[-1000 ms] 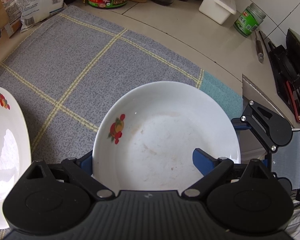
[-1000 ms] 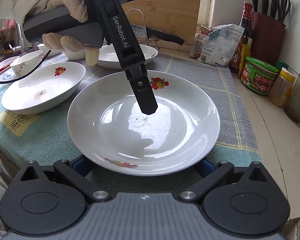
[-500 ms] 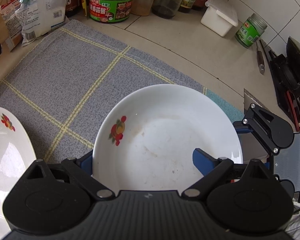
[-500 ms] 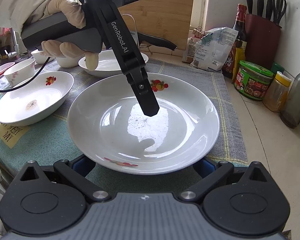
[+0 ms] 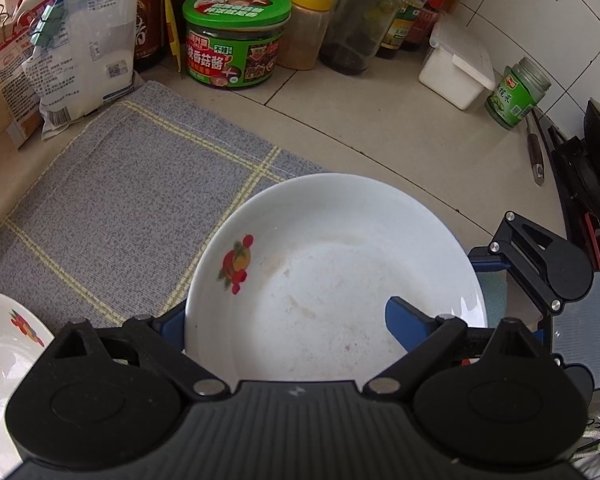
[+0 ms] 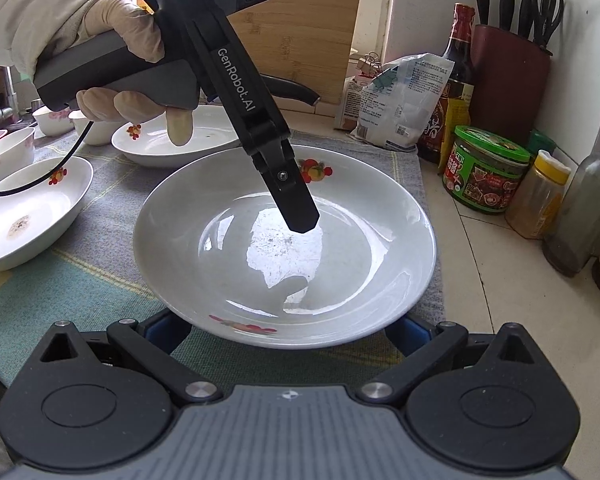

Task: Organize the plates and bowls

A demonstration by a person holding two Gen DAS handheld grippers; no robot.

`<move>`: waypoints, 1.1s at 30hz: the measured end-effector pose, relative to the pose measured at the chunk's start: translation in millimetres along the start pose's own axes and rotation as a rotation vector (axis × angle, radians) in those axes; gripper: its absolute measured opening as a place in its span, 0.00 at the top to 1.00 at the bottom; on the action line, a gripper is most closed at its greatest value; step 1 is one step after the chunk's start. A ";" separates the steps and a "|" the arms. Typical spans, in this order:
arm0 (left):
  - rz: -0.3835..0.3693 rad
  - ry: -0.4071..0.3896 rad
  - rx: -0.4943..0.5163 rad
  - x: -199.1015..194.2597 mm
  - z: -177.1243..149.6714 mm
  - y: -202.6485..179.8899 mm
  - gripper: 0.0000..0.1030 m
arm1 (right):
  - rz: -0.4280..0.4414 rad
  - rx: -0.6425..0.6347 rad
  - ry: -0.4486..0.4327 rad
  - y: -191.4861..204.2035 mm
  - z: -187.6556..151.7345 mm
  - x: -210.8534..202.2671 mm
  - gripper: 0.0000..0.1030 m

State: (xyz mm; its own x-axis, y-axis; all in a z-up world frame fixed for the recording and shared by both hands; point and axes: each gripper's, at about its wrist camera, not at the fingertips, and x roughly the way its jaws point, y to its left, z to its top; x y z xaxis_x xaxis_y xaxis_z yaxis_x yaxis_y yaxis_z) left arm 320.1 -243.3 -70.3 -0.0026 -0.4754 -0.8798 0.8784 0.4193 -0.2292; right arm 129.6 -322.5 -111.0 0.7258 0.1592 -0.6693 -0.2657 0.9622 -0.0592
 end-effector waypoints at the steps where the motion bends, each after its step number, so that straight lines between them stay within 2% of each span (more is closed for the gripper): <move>1: 0.002 -0.002 -0.001 1.9 2.0 1.9 0.07 | -0.001 -0.002 0.002 -2.3 1.2 2.3 0.00; 16: 0.030 -0.020 -0.038 24.1 17.5 25.9 0.07 | -0.010 0.027 0.020 -27.4 12.1 34.1 0.00; 23: 0.036 -0.029 -0.049 28.8 16.3 30.2 0.07 | -0.022 0.006 0.026 -24.7 11.8 37.0 0.00; 26: 0.044 -0.055 -0.056 26.7 14.0 29.5 0.06 | -0.018 0.014 0.033 -25.0 13.1 36.5 0.00; 33: 0.123 -0.148 -0.045 0.4 9.4 18.2 0.06 | -0.035 0.048 0.032 -21.7 13.9 26.1 0.00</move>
State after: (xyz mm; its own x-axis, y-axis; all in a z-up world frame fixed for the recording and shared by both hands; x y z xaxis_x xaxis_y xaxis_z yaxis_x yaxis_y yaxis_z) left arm 340.6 -243.2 -70.9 0.1771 -0.5256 -0.8321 0.8453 0.5143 -0.1449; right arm 163.2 -336.2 -116.8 0.7133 0.1193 -0.6907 -0.2092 0.9767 -0.0474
